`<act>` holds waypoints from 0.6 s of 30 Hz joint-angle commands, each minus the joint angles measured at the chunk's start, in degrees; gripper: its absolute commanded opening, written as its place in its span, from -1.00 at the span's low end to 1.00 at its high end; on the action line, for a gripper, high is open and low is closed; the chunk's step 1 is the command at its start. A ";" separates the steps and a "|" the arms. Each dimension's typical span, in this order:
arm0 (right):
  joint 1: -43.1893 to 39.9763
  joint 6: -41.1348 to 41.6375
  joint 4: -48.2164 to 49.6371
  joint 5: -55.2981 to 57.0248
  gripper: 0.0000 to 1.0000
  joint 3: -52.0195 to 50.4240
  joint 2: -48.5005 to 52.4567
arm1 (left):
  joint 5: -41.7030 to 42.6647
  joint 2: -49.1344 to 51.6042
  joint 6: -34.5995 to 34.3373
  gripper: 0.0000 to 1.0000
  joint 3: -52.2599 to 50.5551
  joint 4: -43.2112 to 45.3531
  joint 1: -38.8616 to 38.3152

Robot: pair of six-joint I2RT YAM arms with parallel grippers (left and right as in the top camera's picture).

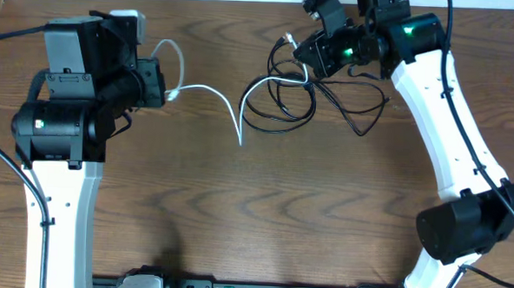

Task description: Untangle cables

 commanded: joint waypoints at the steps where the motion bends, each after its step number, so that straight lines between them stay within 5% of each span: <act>1: 1.57 -3.80 1.62 -12.26 -0.98 -0.33 0.92 | 14.75 1.18 -10.45 -0.85 0.90 2.12 0.22; 18: 5.92 2.03 2.82 -23.76 -0.98 -0.33 1.90 | 37.53 19.56 -36.26 -0.85 -1.38 7.28 -2.43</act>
